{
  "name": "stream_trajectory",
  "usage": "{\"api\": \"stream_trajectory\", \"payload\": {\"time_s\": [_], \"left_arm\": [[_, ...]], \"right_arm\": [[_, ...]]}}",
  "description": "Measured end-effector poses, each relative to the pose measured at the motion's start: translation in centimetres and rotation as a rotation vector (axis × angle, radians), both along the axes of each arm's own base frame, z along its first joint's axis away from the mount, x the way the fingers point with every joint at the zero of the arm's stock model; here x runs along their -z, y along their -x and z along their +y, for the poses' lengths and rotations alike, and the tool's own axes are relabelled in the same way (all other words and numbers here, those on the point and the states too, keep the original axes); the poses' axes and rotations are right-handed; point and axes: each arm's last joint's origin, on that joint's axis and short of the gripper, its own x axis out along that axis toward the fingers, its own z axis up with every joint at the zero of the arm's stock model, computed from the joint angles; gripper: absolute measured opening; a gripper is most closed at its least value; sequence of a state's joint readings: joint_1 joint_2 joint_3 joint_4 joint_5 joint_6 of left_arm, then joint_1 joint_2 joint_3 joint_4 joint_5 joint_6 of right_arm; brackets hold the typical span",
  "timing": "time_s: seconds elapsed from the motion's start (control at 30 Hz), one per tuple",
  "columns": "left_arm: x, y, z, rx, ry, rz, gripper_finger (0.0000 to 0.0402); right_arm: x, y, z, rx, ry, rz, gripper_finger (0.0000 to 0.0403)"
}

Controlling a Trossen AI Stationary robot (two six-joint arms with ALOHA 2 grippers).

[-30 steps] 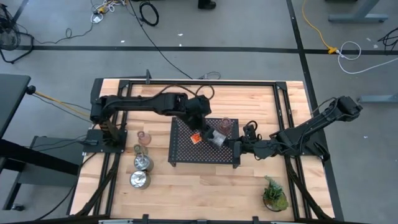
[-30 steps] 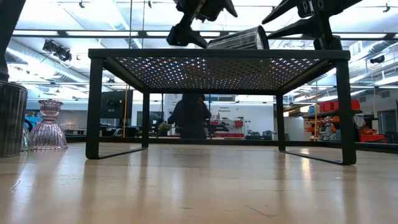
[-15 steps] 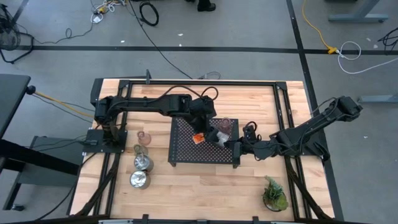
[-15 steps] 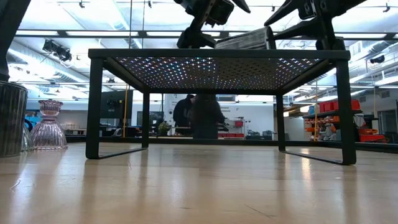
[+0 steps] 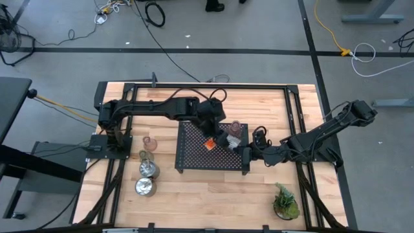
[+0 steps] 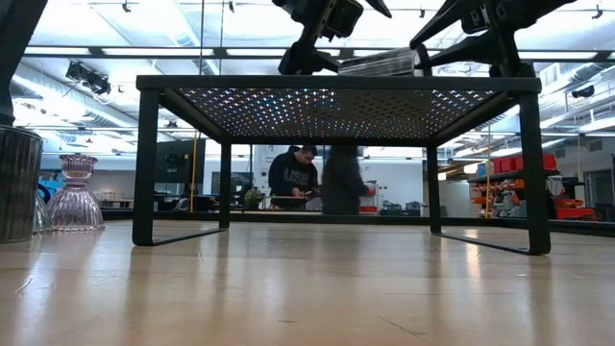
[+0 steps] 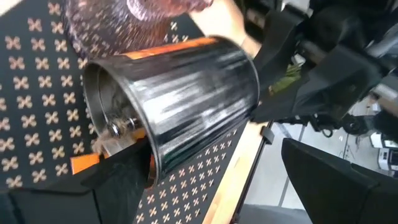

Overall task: Pick & Place candle stick holders
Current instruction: Put the silver scented candle on the shelf

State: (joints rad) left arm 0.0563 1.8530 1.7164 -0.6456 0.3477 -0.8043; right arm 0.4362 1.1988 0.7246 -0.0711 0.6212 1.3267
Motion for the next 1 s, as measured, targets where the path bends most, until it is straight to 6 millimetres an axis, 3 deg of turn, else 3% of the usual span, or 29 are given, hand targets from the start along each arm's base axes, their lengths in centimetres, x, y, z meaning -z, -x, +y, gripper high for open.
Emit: {"api": "stream_trajectory", "payload": {"time_s": [0.2, 0.57, 0.87, 1.0], "left_arm": [[-0.3, -0.3, 0.0, -0.008, 0.017, -0.043, 0.0358], [-2.8, -0.3, -1.1, 0.028, 0.09, -0.194, 0.03], [-3.5, 0.0, -3.3, 0.06, 0.101, -0.221, 0.0295], [-3.6, 0.0, -3.3, 0.055, 0.097, -0.229, 0.0295]], "right_arm": [[0.0, 0.0, 0.0, -0.019, -0.013, 0.006, 0.0105], [0.7, 0.0, -0.2, 0.013, -0.005, 0.048, 0.0105], [0.8, -1.2, -0.1, -0.032, -0.019, 0.005, 0.0105], [0.6, -1.5, -0.1, -0.063, -0.029, -0.014, 0.0105]]}}
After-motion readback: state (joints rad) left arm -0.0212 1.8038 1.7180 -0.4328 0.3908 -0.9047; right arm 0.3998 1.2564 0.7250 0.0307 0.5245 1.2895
